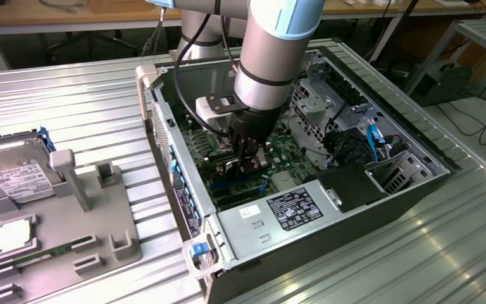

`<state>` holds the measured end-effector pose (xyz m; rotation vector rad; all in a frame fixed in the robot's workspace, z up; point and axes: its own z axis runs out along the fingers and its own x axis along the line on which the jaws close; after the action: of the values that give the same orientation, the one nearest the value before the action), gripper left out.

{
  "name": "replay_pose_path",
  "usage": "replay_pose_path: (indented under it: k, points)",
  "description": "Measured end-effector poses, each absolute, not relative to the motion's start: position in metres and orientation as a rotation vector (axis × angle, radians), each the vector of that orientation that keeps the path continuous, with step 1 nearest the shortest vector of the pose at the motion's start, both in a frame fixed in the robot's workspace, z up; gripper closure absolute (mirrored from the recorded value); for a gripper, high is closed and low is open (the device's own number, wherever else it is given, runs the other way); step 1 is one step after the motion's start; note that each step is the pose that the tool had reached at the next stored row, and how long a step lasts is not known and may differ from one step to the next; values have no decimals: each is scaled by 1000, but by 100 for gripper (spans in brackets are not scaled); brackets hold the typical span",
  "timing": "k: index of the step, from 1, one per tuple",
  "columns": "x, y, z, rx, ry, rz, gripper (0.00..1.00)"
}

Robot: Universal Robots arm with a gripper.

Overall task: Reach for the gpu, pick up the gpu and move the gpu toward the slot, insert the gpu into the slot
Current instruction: 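Insert the gpu into the slot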

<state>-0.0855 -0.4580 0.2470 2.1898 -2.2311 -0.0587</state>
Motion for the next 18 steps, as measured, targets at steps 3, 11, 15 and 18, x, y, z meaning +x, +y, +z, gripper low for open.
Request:
replay_pose_path:
  k: [3,11,15,18]
  points:
    - [-86,-458,247,2190,-2231,-59,73]
    - [-86,-458,247,2190,-2231,-59,73]
    - [-86,-458,247,2190,-2231,-59,73]
    - [-87,-458,247,2190,-2231,-59,73]
